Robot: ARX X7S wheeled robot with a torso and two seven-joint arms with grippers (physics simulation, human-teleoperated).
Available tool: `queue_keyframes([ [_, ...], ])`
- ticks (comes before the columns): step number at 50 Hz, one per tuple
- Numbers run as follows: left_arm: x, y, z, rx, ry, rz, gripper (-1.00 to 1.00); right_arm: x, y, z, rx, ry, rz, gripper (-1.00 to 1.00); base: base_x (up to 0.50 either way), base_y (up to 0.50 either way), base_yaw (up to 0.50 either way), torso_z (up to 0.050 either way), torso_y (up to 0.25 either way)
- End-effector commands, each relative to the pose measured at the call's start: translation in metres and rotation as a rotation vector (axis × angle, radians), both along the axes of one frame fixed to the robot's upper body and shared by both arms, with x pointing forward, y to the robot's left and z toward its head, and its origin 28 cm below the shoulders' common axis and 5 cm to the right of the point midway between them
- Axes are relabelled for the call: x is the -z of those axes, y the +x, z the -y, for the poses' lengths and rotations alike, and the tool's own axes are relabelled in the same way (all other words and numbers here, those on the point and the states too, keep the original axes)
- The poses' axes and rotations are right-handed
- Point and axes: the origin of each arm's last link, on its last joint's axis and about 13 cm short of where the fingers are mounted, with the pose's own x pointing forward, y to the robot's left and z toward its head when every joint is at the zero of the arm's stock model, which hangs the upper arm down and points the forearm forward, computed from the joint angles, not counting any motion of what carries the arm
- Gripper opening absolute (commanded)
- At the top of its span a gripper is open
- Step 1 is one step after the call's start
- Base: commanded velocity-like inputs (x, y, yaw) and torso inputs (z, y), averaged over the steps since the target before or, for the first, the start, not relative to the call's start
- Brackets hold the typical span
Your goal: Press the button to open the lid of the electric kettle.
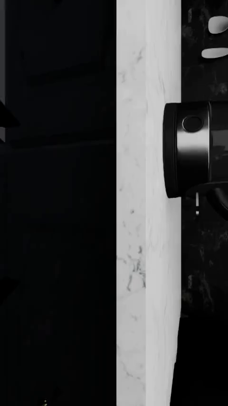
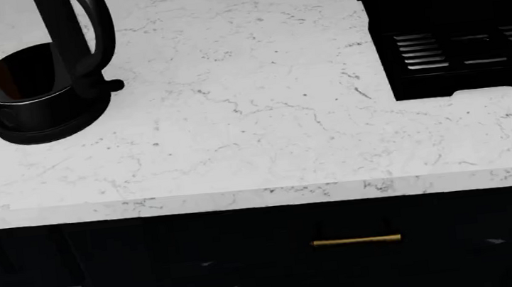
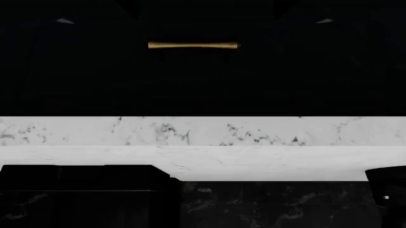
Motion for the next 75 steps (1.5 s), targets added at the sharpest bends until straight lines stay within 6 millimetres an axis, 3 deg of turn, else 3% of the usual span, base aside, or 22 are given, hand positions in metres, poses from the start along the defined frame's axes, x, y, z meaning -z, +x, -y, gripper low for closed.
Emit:
queue_keyframes([
  [1, 0.000, -0.001, 0.000, 0.000, 0.039, 0.002, 1.00, 0.000, -0.001, 0.000, 0.000, -0.019, 0.002, 1.00, 0.00, 0.00, 0.00, 0.000, 0.000],
  [17, -0.007, -0.002, -0.002, 0.064, -0.055, 0.031, 1.00, -0.005, 0.000, 0.001, 0.015, -0.009, 0.020, 1.00, 0.00, 0.00, 0.00, 0.025, 0.000],
  [19, -0.018, 0.000, -0.002, 0.074, -0.049, 0.074, 1.00, -0.022, 0.000, 0.001, 0.013, -0.008, 0.043, 1.00, 0.00, 0.00, 0.00, 0.050, 0.000],
  [22, -0.054, 0.008, -0.007, 0.072, -0.079, 0.146, 1.00, -0.071, 0.001, 0.001, 0.000, -0.018, 0.153, 1.00, 0.00, 0.00, 0.00, 0.050, 0.000],
  [26, -0.090, 0.014, -0.012, 0.078, -0.053, 0.227, 1.00, -0.110, 0.007, 0.004, 0.006, -0.041, 0.230, 1.00, 0.00, 0.00, 0.00, 0.050, 0.000],
  [31, -0.133, 0.021, -0.022, 0.028, -0.079, 0.342, 1.00, -0.141, 0.008, 0.011, 0.021, -0.061, 0.277, 1.00, 0.00, 0.00, 0.00, 0.050, 0.000],
  [39, -0.157, 0.029, -0.032, -0.031, -0.066, 0.425, 1.00, -0.170, 0.001, 0.020, 0.046, -0.087, 0.307, 1.00, 0.00, 0.00, 0.00, 0.050, 0.000],
  [46, -0.157, 0.026, -0.033, -0.076, 0.001, 0.459, 1.00, -0.167, 0.002, 0.017, 0.036, -0.120, 0.307, 1.00, 0.01, 0.12, 0.00, 0.050, 0.000],
  [48, -0.159, 0.022, -0.034, 0.005, -0.032, 0.453, 1.00, -0.168, 0.001, 0.016, 0.035, -0.123, 0.306, 1.00, 0.10, 0.50, 0.00, 0.018, 0.000],
  [59, -0.165, 0.026, -0.047, -0.178, 0.019, 0.508, 1.00, -0.168, -0.001, 0.014, 0.035, -0.169, 0.316, 1.00, 0.15, 0.50, 0.00, 0.000, 0.000],
  [75, -0.166, 0.029, -0.054, -0.192, 0.026, 0.501, 1.00, -0.168, -0.004, 0.015, -0.008, -0.132, 0.333, 1.00, 0.46, 0.18, 0.00, 0.000, 0.000],
])
